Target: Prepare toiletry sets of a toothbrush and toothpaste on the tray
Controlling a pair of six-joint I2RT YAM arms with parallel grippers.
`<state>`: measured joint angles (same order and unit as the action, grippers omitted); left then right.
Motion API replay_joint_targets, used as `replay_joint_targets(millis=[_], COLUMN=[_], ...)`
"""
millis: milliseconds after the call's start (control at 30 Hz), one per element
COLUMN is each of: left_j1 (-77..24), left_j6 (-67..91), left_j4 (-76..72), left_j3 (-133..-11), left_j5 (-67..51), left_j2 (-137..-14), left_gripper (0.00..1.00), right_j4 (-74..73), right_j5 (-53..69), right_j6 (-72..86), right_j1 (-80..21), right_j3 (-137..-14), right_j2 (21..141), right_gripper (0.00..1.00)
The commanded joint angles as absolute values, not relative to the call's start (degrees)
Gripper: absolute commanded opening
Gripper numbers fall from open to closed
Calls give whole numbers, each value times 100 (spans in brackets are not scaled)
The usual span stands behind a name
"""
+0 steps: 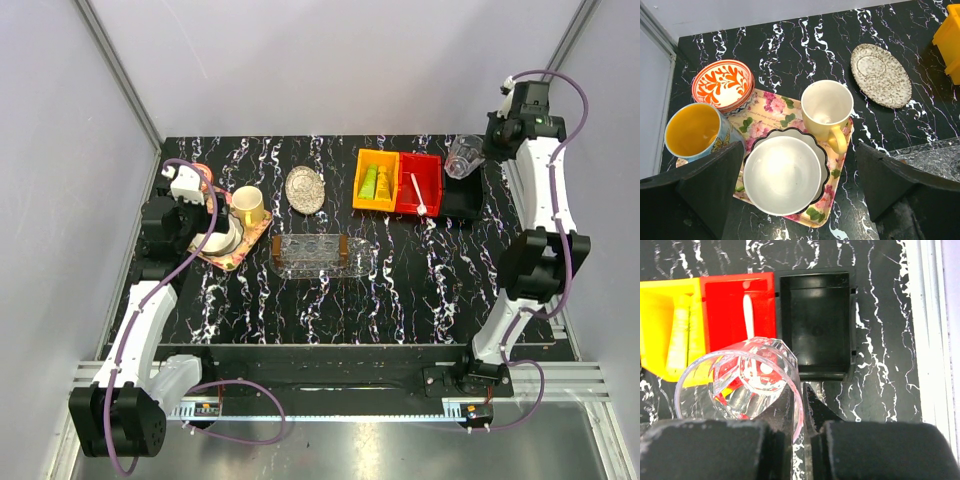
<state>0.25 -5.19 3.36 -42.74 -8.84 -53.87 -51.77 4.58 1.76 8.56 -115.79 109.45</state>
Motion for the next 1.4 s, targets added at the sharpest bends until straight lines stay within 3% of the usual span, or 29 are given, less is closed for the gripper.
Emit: replay_joint_targets(millis=[0, 600, 1367], left_j1=[44, 35, 35], left_j6=[-413, -378, -396], left_j4=[123, 114, 79], left_j3=[-4526, -4553, -4483], left_j5=[-958, -817, -791], left_j2=[-5344, -5475, -5449], left_gripper=[99, 99, 99], right_j4=[-5229, -4764, -3824], right_j5=[730, 694, 774], right_j6=[26, -562, -686], right_j1=[511, -1810, -2399], right_j3=[-11505, -9677, -8464], right_j2=[10205, 9378, 9440], right_gripper=[0, 0, 0])
